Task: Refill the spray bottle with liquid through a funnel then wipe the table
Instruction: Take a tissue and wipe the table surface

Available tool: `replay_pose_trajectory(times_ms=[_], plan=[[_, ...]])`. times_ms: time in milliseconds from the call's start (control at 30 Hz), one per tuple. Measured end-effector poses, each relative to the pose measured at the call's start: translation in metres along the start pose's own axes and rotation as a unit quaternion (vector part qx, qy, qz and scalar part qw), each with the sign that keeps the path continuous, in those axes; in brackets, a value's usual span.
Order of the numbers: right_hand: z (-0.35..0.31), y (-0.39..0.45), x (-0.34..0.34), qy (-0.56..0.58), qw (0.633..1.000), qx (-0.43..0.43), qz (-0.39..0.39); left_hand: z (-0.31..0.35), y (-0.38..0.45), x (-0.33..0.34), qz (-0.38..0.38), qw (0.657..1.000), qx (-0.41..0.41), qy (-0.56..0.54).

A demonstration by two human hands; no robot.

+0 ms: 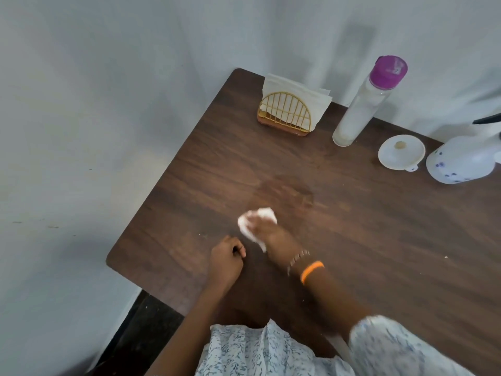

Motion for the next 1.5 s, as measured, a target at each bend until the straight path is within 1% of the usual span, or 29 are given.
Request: replay_pose_trajectory(times_ms=[33,67,133,167,233,267,300,333,400,467,533,567,600,667,700,767,833,900,967,1033,1067,1133,1167,1200,1267,1333,1367,1433,1500], plan=[[-0.002,-0.02,0.01,0.0,0.999,-0.038,-0.031,-0.001,-0.001,0.0,0.0,1.0,0.001,-0.003],[0.003,-0.036,0.01,-0.011,0.998,-0.052,-0.026,-0.001,-0.001,0.0,-0.003,1.0,0.003,-0.003],[0.026,-0.056,-0.005,-0.047,0.998,0.007,0.033,-0.003,0.001,0.003,-0.009,1.0,0.0,0.0],[0.04,-0.057,-0.019,-0.054,0.995,0.059,0.057,-0.005,0.003,0.004,-0.009,1.0,-0.004,0.002],[0.059,-0.043,-0.044,0.002,0.983,0.159,0.095,-0.007,0.003,0.006,-0.006,1.0,-0.011,0.01],[0.066,-0.032,-0.048,0.039,0.975,0.186,0.114,-0.006,0.003,0.006,-0.004,1.0,-0.01,0.015],[0.063,-0.02,-0.051,0.058,0.972,0.197,0.11,-0.005,0.003,0.005,-0.002,1.0,-0.008,0.02],[0.055,-0.011,-0.052,0.048,0.972,0.206,0.104,-0.004,0.003,0.005,-0.001,1.0,-0.007,0.026],[0.039,-0.007,-0.028,0.058,0.975,0.204,0.068,0.0,0.002,0.004,0.002,1.0,-0.005,0.027],[0.018,-0.025,0.0,0.079,0.986,0.145,0.009,0.002,0.001,0.003,0.009,1.0,0.007,0.024],[0.01,-0.054,0.011,0.086,0.991,0.105,0.016,-0.001,-0.001,0.002,-0.001,0.999,0.007,0.033],[0.01,-0.068,0.006,0.102,0.989,0.096,0.041,-0.001,-0.002,0.003,-0.005,0.999,0.002,0.034],[0.01,-0.079,-0.001,0.136,0.981,0.116,0.071,0.002,-0.004,0.004,-0.007,0.999,0.0,0.034],[0.013,-0.096,-0.027,0.234,0.939,0.173,0.185,0.015,-0.01,0.011,0.001,1.0,0.019,0.021],[0.017,-0.106,-0.041,0.276,0.902,0.204,0.261,0.027,-0.015,0.017,-0.002,0.999,0.046,0.009],[0.024,-0.131,-0.068,0.295,0.849,0.249,0.362,0.053,-0.023,0.036,-0.042,0.992,0.118,-0.011],[0.038,-0.159,-0.089,0.278,0.817,0.269,0.427,0.077,-0.032,0.061,-0.107,0.977,0.182,0.003],[0.054,-0.196,-0.107,0.258,0.776,0.304,0.489,0.097,-0.042,0.085,-0.156,0.956,0.244,0.054],[0.071,-0.228,-0.115,0.22,0.734,0.362,0.531,0.112,-0.052,0.102,-0.174,0.929,0.303,0.124],[0.091,-0.249,-0.116,0.16,0.704,0.442,0.532,0.119,-0.059,0.115,-0.18,0.909,0.327,0.187],[0.101,-0.25,-0.114,0.132,0.711,0.482,0.494,0.12,-0.061,0.12,-0.186,0.904,0.323,0.209],[0.114,-0.235,-0.1,0.068,0.75,0.562,0.341,0.117,-0.065,0.13,-0.211,0.899,0.304,0.236],[0.114,-0.223,-0.093,0.034,0.767,0.578,0.276,0.114,-0.066,0.134,-0.224,0.895,0.295,0.25],[0.11,-0.207,-0.088,0.013,0.788,0.569,0.235,0.11,-0.067,0.137,-0.234,0.889,0.289,0.267],[0.095,-0.176,-0.076,0.001,0.848,0.495,0.188,0.104,-0.07,0.14,-0.241,0.876,0.286,0.306],[0.07,-0.161,-0.058,0.004,0.909,0.387,0.152,0.1,-0.071,0.142,-0.243,0.867,0.29,0.324],[0.058,-0.165,-0.047,0.008,0.93,0.341,0.138,0.099,-0.07,0.143,-0.245,0.867,0.29,0.324],[0.042,-0.189,-0.033,-0.025,0.95,0.282,0.135,0.097,-0.07,0.143,-0.246,0.868,0.29,0.32],[0.041,-0.219,-0.032,-0.063,0.95,0.263,0.154,0.097,-0.07,0.143,-0.244,0.866,0.295,0.323]])
Point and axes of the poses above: each hand's wrist, its own y-axis towards the middle knuckle, its own x-axis out of the palm, z = x × y, the point moved 5 cm from there along y, towards the middle knuckle
